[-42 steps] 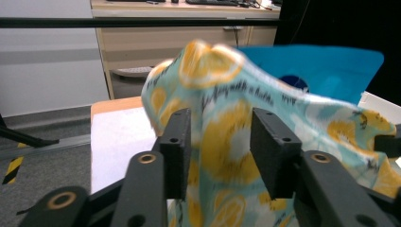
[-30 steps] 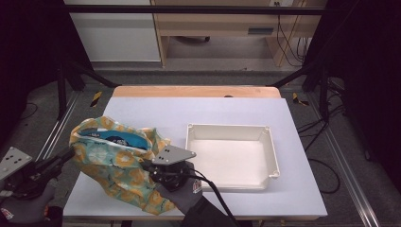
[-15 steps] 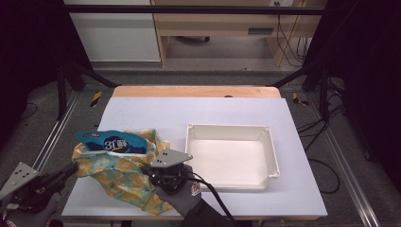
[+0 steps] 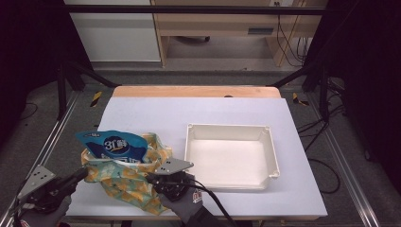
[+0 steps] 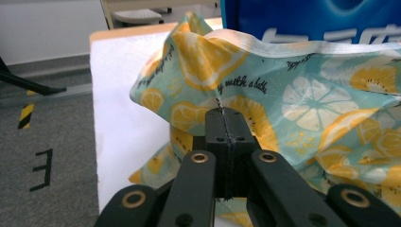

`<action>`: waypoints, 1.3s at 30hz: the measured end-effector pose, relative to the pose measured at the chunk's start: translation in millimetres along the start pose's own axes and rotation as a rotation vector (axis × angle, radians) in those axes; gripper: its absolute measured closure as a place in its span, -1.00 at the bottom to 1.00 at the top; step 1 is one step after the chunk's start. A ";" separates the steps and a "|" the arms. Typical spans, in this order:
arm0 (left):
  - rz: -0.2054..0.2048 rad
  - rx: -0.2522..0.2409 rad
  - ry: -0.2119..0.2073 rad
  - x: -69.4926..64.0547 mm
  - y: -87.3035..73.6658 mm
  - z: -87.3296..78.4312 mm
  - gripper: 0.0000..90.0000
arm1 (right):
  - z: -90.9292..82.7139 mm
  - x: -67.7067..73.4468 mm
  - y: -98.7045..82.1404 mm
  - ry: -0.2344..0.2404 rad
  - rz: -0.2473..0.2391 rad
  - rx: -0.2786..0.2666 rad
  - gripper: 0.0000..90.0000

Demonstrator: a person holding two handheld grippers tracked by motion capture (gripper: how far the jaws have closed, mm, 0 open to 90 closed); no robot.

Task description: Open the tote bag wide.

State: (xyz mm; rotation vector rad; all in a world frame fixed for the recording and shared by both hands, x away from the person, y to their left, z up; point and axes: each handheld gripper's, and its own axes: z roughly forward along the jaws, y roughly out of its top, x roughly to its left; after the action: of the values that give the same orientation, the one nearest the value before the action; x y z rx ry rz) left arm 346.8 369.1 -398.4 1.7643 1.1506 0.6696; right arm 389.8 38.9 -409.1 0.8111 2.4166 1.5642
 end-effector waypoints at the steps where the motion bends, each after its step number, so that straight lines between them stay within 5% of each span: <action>1: 0.006 0.005 -0.004 -0.4 -1.3 1.6 1.00 | 1.1 -0.2 -2.0 0.000 0.003 0.003 0.97; 22: 0.038 0.166 0.003 2.1 -24.6 27.9 0.99 | 26.2 -0.9 -35.4 0.006 0.050 0.076 0.96; 39: 0.044 0.278 -0.044 3.9 -34.8 46.5 0.96 | 43.7 -2.6 -53.9 -0.031 0.049 0.130 0.91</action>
State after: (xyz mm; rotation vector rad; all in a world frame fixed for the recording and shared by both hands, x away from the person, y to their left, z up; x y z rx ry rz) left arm 371.2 360.3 -450.5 2.0322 1.2240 0.5125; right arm 390.3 55.8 -476.4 0.9172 2.5156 1.4118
